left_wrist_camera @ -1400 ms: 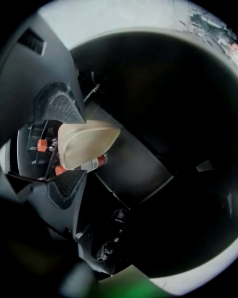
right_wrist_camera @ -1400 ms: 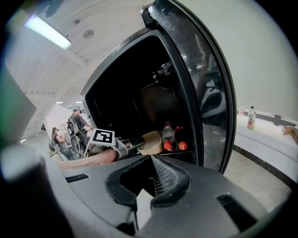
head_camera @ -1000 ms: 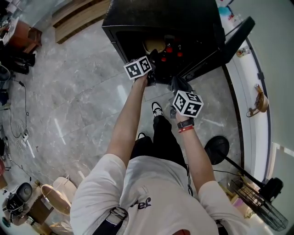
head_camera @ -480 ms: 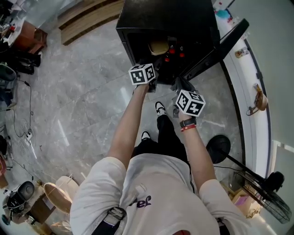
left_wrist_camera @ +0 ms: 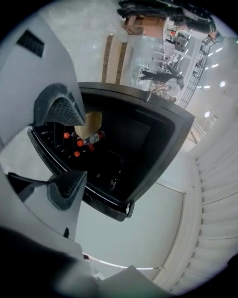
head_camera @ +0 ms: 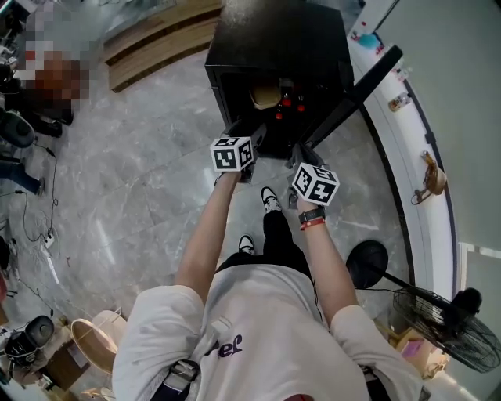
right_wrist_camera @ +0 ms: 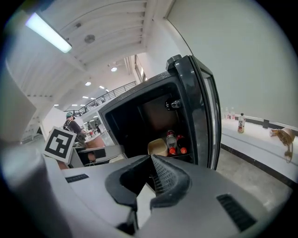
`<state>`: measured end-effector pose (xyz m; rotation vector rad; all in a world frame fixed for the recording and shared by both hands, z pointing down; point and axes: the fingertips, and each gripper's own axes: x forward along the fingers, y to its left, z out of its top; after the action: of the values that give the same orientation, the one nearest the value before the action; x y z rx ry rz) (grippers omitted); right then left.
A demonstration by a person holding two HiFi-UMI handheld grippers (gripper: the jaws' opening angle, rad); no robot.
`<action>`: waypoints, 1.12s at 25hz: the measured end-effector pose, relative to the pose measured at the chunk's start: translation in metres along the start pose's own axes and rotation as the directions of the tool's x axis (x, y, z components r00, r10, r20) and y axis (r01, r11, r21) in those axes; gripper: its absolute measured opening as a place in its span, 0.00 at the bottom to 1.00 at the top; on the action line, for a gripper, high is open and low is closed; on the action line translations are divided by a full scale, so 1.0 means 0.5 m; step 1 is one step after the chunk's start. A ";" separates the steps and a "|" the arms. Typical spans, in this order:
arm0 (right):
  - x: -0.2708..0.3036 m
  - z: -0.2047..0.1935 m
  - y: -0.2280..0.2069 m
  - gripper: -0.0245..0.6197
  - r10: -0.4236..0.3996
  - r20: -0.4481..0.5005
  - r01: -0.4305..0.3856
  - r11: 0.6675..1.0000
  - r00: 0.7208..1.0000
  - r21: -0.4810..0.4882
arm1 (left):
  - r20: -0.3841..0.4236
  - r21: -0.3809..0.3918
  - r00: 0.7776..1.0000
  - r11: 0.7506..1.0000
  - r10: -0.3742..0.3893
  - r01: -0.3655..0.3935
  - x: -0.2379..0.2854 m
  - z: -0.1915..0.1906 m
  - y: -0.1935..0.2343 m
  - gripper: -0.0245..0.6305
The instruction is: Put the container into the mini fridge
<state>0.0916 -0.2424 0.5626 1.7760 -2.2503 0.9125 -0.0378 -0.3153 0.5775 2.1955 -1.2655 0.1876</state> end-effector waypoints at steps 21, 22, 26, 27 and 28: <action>-0.156 0.109 0.055 0.06 -0.011 0.165 0.027 0.995 0.986 -0.094 | 0.150 0.149 0.988 0.987 0.039 -0.062 -0.300 0.086 -0.083 0.36; -0.163 0.110 0.060 0.06 -0.009 0.169 0.026 0.995 0.986 -0.096 | 0.156 0.156 0.987 0.986 0.038 -0.063 -0.312 0.088 -0.086 0.36; -0.187 0.112 0.076 0.06 -0.008 0.183 0.027 0.995 0.983 -0.101 | 0.179 0.162 0.983 0.985 0.034 -0.063 -0.353 0.096 -0.096 0.33; -0.192 0.111 0.081 0.06 -0.006 0.185 0.025 0.994 0.983 -0.103 | 0.184 0.165 0.982 0.984 0.034 -0.065 -0.363 0.097 -0.098 0.33; -0.197 0.110 0.087 0.06 -0.002 0.187 0.022 0.994 0.982 -0.107 | 0.188 0.170 0.982 0.983 0.035 -0.068 -0.372 0.096 -0.100 0.32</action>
<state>0.0951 -0.1837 0.4573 1.8953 -2.3460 0.6308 -0.1043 -0.1850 0.4435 2.3761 -1.4570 0.1223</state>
